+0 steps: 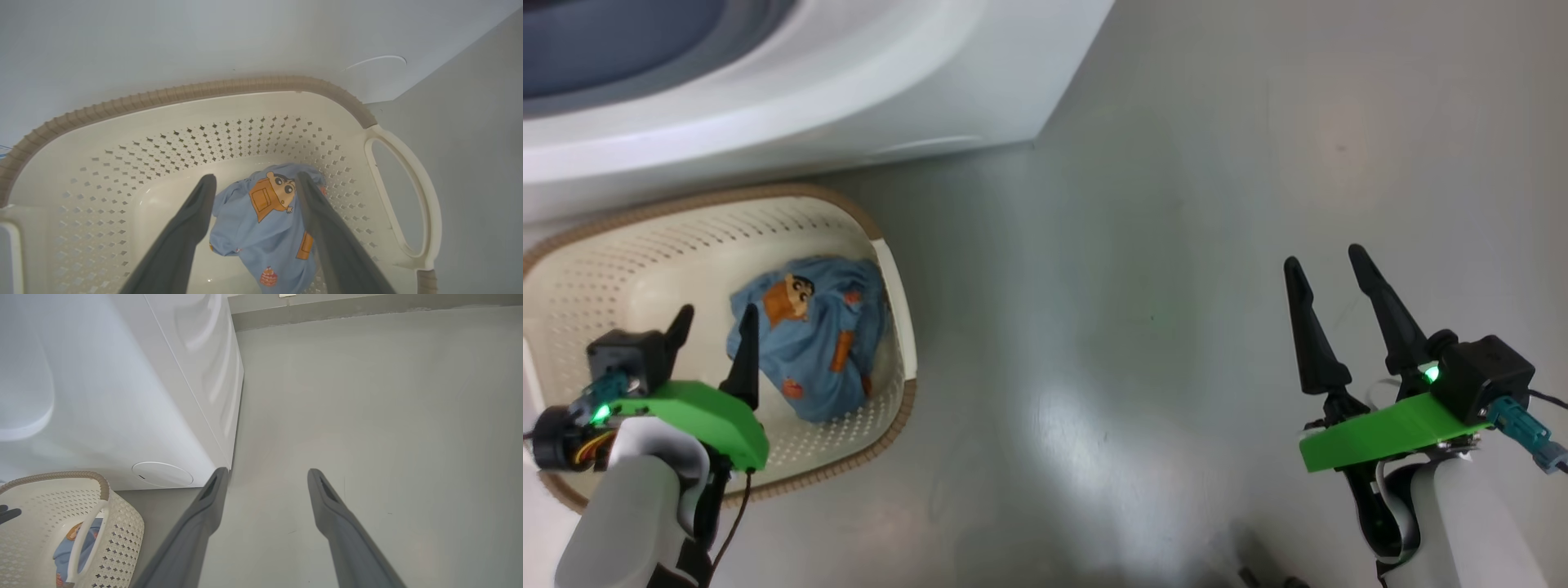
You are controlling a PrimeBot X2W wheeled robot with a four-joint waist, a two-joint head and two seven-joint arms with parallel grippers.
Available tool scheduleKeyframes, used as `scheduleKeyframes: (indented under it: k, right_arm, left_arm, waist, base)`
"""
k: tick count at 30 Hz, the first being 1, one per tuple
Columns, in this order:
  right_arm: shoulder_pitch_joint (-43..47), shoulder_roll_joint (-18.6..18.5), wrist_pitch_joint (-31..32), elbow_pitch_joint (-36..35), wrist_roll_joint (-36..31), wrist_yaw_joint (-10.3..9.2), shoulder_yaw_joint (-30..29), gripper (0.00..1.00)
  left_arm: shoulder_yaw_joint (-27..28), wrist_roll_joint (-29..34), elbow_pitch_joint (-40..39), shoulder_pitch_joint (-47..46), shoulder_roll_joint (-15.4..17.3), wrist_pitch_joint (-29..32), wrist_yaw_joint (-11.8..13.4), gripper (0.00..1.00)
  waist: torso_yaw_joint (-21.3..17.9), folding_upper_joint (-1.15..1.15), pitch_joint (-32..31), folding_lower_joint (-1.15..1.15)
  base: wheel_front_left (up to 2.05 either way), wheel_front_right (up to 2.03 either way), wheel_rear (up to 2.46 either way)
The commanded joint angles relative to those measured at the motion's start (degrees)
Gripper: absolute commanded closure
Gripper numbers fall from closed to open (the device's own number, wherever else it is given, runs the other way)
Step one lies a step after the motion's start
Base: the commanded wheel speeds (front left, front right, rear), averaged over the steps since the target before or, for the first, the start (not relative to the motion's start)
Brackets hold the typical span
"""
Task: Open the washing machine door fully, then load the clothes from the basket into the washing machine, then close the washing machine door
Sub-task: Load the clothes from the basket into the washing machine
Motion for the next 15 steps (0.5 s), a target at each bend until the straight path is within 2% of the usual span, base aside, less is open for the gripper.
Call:
scheduleKeyframes:
  k: [1,15]
  right_arm:
    - [0.2,0.2,-0.3,-1.5,-0.7,0.09,1.1,0.00]
    - [-0.6,0.7,-0.3,-2.3,-0.4,0.09,1.2,0.00]
  left_arm:
    - [-1.3,-2.0,1.5,-0.7,2.9,-0.4,-0.1,0.00]
    - [-17.4,-11.8,8.1,-8.1,8.8,1.0,-0.1,0.00]
  waist:
    - [-1.1,0.00,3.3,0.00]
    - [-1.6,0.00,8.7,0.00]
  base:
    - [0.00,0.00,0.00]
    - [0.00,0.00,0.00]
